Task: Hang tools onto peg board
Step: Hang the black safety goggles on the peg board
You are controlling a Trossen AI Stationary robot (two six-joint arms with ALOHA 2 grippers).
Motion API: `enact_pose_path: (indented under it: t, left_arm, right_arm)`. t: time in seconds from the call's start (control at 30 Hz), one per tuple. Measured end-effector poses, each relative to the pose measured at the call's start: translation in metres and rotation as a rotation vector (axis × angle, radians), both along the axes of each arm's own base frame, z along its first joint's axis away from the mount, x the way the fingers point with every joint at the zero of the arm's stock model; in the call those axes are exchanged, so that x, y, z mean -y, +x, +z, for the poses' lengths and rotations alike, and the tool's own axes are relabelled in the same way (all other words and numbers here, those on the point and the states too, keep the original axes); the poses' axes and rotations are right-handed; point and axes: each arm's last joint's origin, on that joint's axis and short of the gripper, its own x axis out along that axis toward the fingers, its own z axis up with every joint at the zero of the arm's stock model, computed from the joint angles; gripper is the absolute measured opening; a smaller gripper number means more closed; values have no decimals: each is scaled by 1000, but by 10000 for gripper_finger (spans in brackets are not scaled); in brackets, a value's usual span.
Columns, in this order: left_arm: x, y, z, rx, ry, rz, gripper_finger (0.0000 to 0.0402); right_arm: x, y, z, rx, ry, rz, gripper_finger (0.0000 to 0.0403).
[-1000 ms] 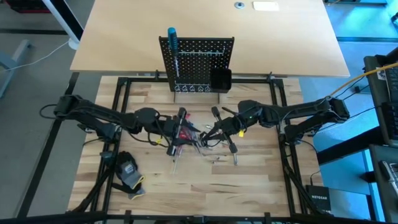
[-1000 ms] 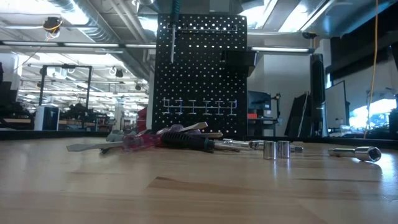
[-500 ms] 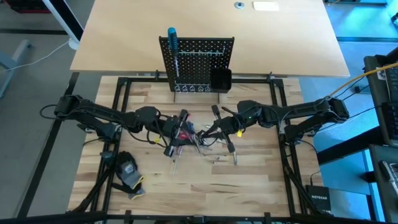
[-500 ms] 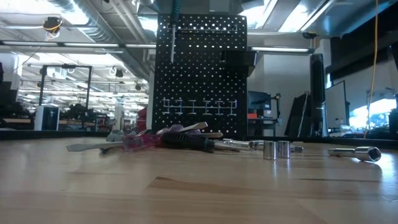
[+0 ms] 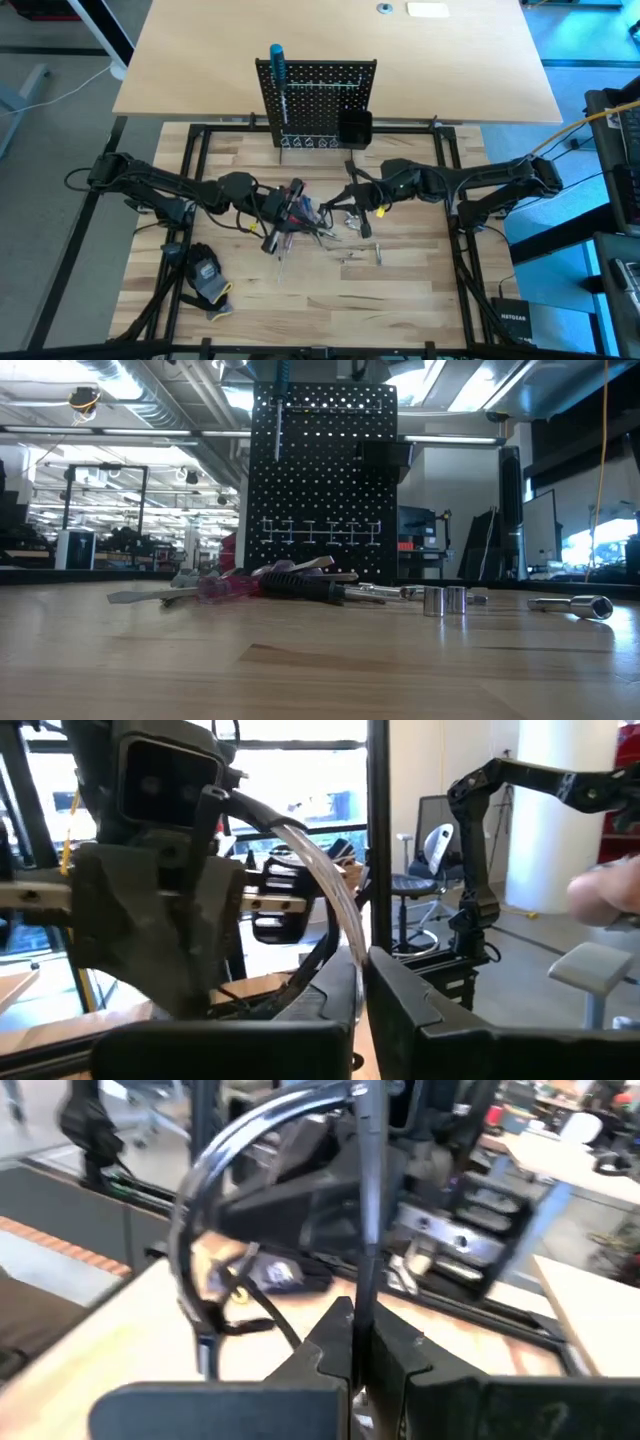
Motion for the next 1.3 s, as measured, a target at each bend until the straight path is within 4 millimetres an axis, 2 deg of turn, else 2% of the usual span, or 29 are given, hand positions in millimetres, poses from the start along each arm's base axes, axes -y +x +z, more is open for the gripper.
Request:
enact_pose_path:
  t: [0.53,0.67,0.93,1.17,1.3]
  left_arm:
    - [0,0,0,-7,-16,-30,2]
    - [-1,0,0,-3,-8,-31,2]
    - [-3,0,0,6,7,-25,1]
    - [-7,0,2,17,1,-12,1]
    - [-9,0,2,11,-18,-6,1]
  right_arm:
    - [7,-2,15,-54,-192,-211,14]
    - [7,-2,15,-58,-185,-212,14]
    - [6,-1,13,-77,-66,-207,18]
    - [7,-6,13,-127,-52,-238,86]
    - [11,-24,34,-204,-84,-306,127]
